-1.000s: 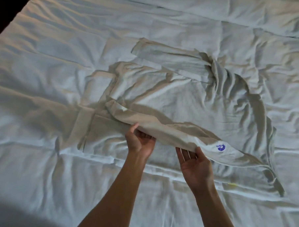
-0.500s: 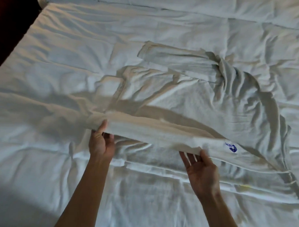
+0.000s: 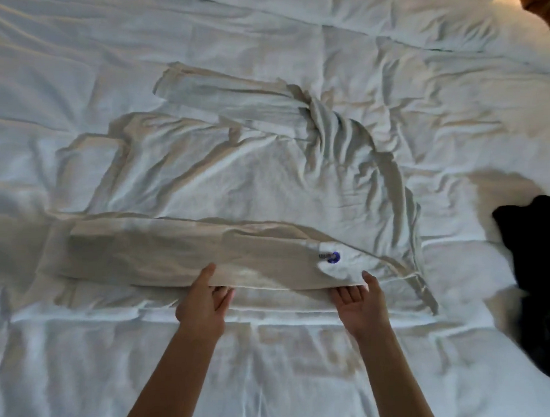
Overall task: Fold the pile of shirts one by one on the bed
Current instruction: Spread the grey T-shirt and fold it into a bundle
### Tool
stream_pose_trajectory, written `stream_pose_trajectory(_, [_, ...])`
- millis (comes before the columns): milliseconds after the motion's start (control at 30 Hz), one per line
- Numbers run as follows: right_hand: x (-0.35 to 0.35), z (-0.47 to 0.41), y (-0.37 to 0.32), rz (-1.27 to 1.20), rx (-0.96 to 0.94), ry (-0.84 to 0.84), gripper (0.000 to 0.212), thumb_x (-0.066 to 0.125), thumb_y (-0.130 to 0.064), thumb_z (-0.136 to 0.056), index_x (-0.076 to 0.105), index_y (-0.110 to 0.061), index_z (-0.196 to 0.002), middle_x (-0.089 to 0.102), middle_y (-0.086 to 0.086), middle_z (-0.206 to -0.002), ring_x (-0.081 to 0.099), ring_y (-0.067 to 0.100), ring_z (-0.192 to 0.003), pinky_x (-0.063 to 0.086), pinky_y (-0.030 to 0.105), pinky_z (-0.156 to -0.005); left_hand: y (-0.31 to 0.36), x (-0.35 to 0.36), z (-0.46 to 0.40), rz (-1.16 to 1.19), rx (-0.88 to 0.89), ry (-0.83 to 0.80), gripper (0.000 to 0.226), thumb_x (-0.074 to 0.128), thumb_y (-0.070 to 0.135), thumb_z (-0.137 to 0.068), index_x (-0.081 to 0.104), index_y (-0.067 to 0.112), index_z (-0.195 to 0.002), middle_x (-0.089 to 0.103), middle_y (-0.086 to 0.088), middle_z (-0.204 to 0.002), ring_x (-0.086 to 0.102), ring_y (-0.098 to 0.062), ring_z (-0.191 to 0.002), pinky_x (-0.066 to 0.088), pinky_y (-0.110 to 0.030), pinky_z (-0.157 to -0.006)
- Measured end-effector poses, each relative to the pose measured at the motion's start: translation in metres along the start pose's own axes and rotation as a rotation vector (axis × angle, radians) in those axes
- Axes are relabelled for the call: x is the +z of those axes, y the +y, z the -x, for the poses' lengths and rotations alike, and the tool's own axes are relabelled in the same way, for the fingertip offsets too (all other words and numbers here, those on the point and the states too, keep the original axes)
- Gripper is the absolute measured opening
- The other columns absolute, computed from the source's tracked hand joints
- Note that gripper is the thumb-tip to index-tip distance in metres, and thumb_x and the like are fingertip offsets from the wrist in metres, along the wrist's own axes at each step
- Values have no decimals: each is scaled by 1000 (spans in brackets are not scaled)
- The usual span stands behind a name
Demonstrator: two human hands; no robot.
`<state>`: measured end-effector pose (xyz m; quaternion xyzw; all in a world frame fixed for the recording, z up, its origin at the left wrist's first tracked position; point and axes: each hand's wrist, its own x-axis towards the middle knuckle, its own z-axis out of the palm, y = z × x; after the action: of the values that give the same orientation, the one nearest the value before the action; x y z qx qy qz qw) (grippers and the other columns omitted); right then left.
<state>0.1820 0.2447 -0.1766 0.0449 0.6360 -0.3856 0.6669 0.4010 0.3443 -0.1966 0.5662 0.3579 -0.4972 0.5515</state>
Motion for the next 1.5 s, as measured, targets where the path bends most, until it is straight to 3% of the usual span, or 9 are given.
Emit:
stream_pose_trajectory(233, [-21,-18,-37,18,-113,80,7,55,-11,-98,61,-11,-101,65,7,-95,63,17,-86,55,29,-68,-15,13,0,27,191,-121,24,62,-3,-91,62,14,-107,71,-3,-99,70,-14,-91,58,-32,-75])
stream_pose_trajectory(367, [-56,-28,-20,149,-95,42,22,62,-40,-81,60,-24,-95,66,13,-121,60,24,-112,43,38,-104,-26,-9,-1,-163,200,-20,19,60,-2,-93,65,4,-110,69,-11,-111,66,-17,-95,60,-27,-77])
stream_pose_trajectory(500, [-67,-4,12,342,-620,253,23,54,-4,-94,57,-22,-107,61,-6,-104,57,11,-97,43,38,-99,-38,-16,13,-605,637,252,16,70,19,-87,61,8,-94,62,-14,-99,59,-28,-93,49,-39,-86])
stream_pose_trajectory(633, [-38,0,52,1104,-1227,10,51,49,-2,-95,45,-12,-145,39,7,-155,28,21,-147,21,39,-120,-75,19,11,-994,1260,4,59,56,31,-90,53,-8,-135,51,-27,-141,48,-39,-133,36,-48,-112])
stream_pose_trajectory(800, [-18,-51,69,1830,-1356,-360,55,28,-35,-103,29,-18,-155,13,-3,-165,3,21,-153,9,59,-119,-65,43,-54,-1639,1507,-189,55,27,39,-104,41,13,-150,36,-5,-158,26,-22,-149,19,-60,-118])
stream_pose_trajectory(933, [-21,-71,80,2008,-1361,-295,62,25,-46,-100,26,-20,-156,14,-2,-165,5,22,-153,10,62,-118,9,-9,-88,-1976,1585,44,59,33,44,-100,33,22,-155,27,-2,-162,24,-22,-150,12,-59,-119])
stream_pose_trajectory(1167, [-18,-72,86,2036,-1371,-225,64,27,-47,-99,23,-19,-157,10,0,-166,3,24,-153,8,62,-119,123,-111,-95,-1841,1395,588,62,25,48,-102,37,15,-153,32,-10,-159,26,-29,-149,10,-68,-115])
stream_pose_trajectory(1400, [-16,-69,84,2009,-1381,-224,64,26,-48,-98,26,-19,-156,15,0,-165,7,24,-153,9,62,-119,-3,-35,-64,-2045,1629,-224,60,16,52,-103,29,26,-156,15,-4,-166,15,-26,-152,17,-61,-115])
stream_pose_trajectory(1500, [-18,-71,82,1966,-1389,-255,63,30,-46,-97,27,-22,-155,16,-3,-165,8,23,-153,7,59,-119,16,-48,-79,-2004,1493,35,62,20,52,-102,31,22,-155,16,-1,-166,16,-21,-152,18,-58,-116])
